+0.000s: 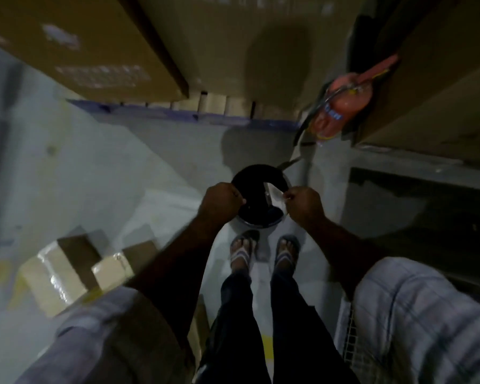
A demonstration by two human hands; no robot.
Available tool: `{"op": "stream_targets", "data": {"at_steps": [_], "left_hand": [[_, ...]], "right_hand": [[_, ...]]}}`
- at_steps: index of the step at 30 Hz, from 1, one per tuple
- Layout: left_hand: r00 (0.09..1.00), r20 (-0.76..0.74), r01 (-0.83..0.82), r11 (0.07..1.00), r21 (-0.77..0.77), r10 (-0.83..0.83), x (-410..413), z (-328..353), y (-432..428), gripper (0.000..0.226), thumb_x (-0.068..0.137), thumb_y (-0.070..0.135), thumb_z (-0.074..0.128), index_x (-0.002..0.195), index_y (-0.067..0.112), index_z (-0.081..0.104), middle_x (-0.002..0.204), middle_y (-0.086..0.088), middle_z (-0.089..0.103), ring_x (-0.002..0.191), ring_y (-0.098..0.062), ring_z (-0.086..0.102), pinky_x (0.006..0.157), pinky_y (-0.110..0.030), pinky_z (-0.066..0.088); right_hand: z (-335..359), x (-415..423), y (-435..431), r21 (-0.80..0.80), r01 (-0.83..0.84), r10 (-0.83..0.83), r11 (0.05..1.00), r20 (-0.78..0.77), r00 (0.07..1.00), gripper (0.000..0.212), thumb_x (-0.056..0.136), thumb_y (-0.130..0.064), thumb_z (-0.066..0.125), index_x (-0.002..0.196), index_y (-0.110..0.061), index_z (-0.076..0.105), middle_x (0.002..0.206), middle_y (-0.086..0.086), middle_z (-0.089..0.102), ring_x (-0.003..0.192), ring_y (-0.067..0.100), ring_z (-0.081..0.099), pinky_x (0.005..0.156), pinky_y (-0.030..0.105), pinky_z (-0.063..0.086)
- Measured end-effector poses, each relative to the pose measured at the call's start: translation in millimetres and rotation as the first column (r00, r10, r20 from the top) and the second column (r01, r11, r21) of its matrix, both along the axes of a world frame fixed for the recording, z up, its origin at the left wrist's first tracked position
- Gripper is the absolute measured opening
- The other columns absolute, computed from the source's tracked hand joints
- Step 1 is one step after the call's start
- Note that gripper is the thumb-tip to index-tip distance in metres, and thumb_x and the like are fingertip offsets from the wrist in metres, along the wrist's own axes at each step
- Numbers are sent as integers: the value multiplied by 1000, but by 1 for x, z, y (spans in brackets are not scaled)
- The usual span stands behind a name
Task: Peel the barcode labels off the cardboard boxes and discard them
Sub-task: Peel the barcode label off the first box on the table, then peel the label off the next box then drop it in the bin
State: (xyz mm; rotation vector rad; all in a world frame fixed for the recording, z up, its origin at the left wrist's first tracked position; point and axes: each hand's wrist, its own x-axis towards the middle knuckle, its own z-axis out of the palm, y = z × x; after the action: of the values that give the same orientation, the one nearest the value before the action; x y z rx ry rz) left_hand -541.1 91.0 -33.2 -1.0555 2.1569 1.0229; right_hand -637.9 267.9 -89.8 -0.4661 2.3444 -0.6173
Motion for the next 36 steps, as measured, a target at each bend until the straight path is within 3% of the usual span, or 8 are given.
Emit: {"op": "stream_targets", "data": {"at_steps": [2,7,13,17,20,27,31,36], "left_hand": [[998,54,13,1000,11,-14,11,-22,7,22,86,23,72,68,12,66,82,-13,73,89,-30,71,84,-35,56],[992,127,-6,1000,22,4,20,-64,25,32,84,28,70,60,15,53,84,-12,70,93,-32,68,76,-32,50],[995,97,-42,998,51,37,11,-90,41,23,86,21,67,77,1,64,90,-23,68,94,-39,64,77,-38,50],[988,140,-72,995,67,62,6,-101,40,15,90,26,65,90,14,74,67,7,61,89,-25,70,76,-31,55],[988,147,-61,996,64,51,3,-112,36,15,91,26,64,93,16,74,64,13,56,78,-19,67,76,-29,56],[992,102,69,998,4,-69,13,-129,30,21,92,24,62,95,5,71,79,-5,65,94,-33,68,78,-33,53],[993,13,119,992,34,-119,42,-117,40,34,85,27,53,69,0,66,74,-17,67,70,-37,67,61,-29,47],[995,75,-61,998,-2,61,96,-66,46,23,91,37,57,94,16,67,107,-6,68,105,-26,62,88,-34,50]], "right_hand": [[-37,4,3,4,-65,65,998,46,997,19,74,-4,57,66,7,71,64,25,67,60,37,66,61,37,54],[-80,4,1,103,-128,110,986,161,981,19,89,-7,53,95,2,68,97,23,68,93,38,62,80,37,48],[-93,8,-9,93,-258,237,962,187,953,26,94,-6,48,111,-1,67,112,20,67,103,37,61,84,35,47],[-100,11,-14,88,-261,244,961,171,955,24,95,-7,48,107,1,67,106,21,68,101,37,61,80,32,44],[-105,11,-19,96,-209,190,973,176,966,25,96,-6,50,112,2,67,112,20,68,107,34,61,86,29,43],[-119,20,-11,81,-255,236,964,189,953,17,88,0,54,80,4,69,83,20,68,74,30,61,63,22,34],[-96,34,-8,40,-283,260,958,285,922,25,94,-15,54,79,1,65,77,16,64,72,27,58,63,27,36],[-41,59,-24,-3,-428,404,904,332,852,33,98,-31,52,95,-2,67,93,19,67,89,32,61,74,33,41]]}}
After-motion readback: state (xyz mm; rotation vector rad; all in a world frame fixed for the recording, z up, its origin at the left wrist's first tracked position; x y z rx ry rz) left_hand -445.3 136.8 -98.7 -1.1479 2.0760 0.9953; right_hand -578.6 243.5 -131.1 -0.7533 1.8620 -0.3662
